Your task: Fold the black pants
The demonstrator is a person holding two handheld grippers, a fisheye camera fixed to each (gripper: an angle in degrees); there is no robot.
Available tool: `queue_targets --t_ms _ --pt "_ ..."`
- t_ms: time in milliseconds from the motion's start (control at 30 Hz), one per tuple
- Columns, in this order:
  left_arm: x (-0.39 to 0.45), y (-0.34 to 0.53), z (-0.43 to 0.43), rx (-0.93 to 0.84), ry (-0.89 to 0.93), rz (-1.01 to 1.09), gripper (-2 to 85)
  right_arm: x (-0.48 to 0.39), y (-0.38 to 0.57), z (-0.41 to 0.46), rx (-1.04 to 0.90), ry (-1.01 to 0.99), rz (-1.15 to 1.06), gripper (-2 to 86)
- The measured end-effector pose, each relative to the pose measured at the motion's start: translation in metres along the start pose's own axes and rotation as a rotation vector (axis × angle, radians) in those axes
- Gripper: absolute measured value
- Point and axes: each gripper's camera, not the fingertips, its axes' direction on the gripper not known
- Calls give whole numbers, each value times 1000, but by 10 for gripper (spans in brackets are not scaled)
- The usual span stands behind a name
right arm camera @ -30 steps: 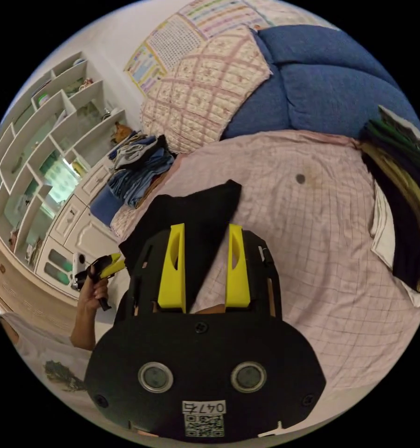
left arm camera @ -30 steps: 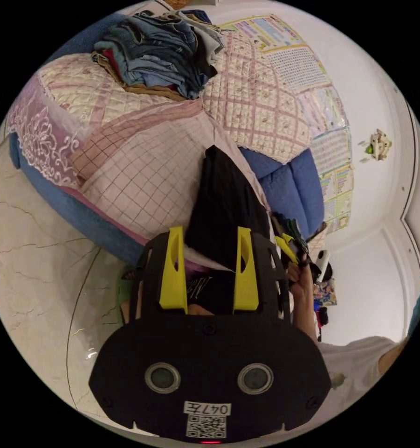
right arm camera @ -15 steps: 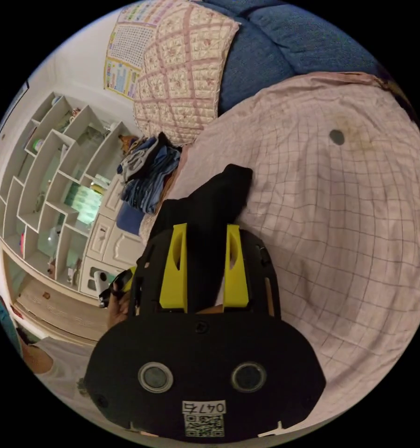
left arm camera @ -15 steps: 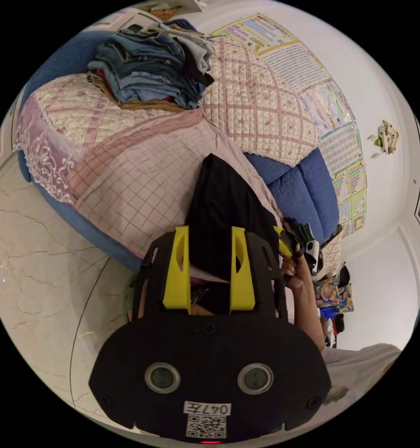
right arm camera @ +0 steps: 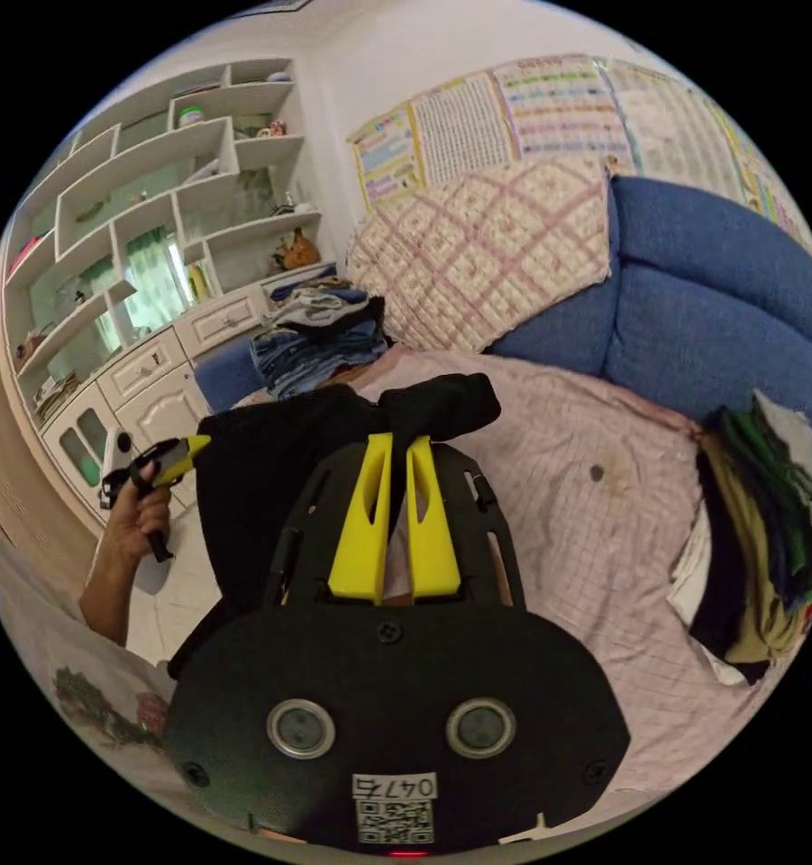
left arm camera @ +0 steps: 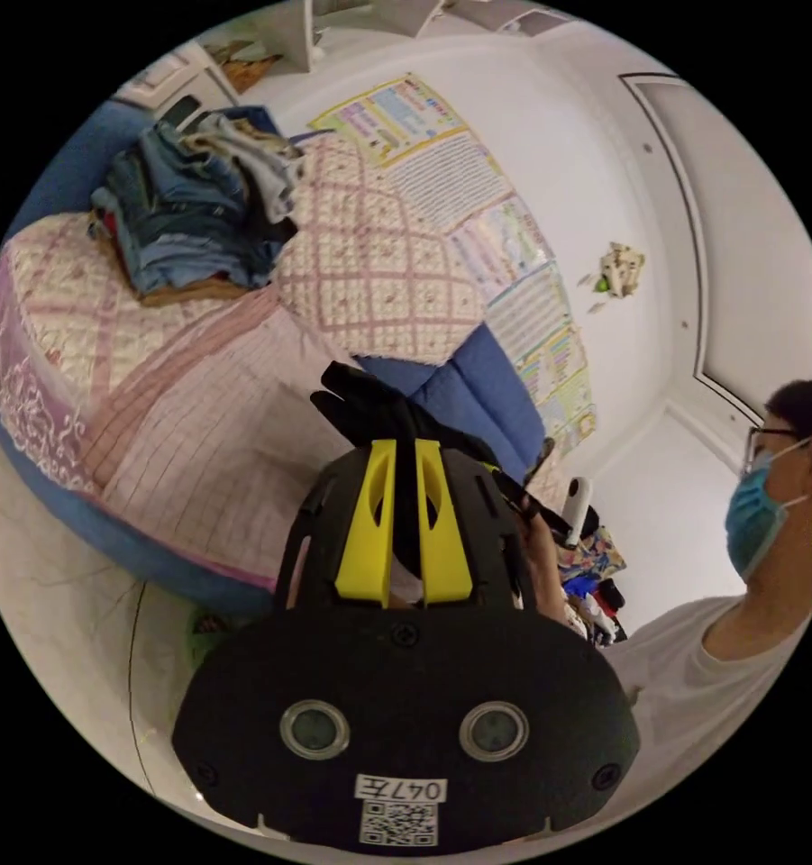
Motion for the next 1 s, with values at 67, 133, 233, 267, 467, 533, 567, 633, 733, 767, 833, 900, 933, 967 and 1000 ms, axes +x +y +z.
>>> queue_targets --t_ms 67,133,233,267,467,533,567,633,733,767,833,900,933,967,1000 --pt "3 13 16 -33 55 53 30 3 41 -22 21 32 6 -4" --pt "5 31 44 -88 127 91 30 8 86 -46 42 91 16 -4" --pt "4 70 111 -209 278 122 31 20 162 -94 45 209 71 -4" --pt "5 87 143 -268 337 139 31 25 194 -115 46 260 106 -4" --pt "18 185 307 -531 596 206 31 35 351 -219 89 525 296 -3" --pt "19 216 349 -596 655 214 31 32 394 -241 109 594 343 -3" --pt "17 237 373 -633 686 215 31 30 421 -251 117 638 369 -3" --pt "9 270 405 -680 721 204 32 27 459 -258 113 692 405 -3" --pt "-10 324 450 -758 748 187 32 25 513 -253 87 768 452 -3" --pt "-18 345 467 -788 746 192 32 27 532 -248 69 800 471 -3" --pt "-27 373 493 -836 743 211 32 30 559 -239 54 845 494 -4" --pt "-41 403 525 -881 748 241 33 33 594 -227 65 883 521 -4" --pt "-45 410 532 -890 751 249 33 34 602 -224 72 888 529 -4" --pt "-53 422 546 -902 755 264 34 36 619 -219 85 898 544 -4" --pt "-63 434 559 -907 756 274 35 37 635 -213 96 909 558 -4"
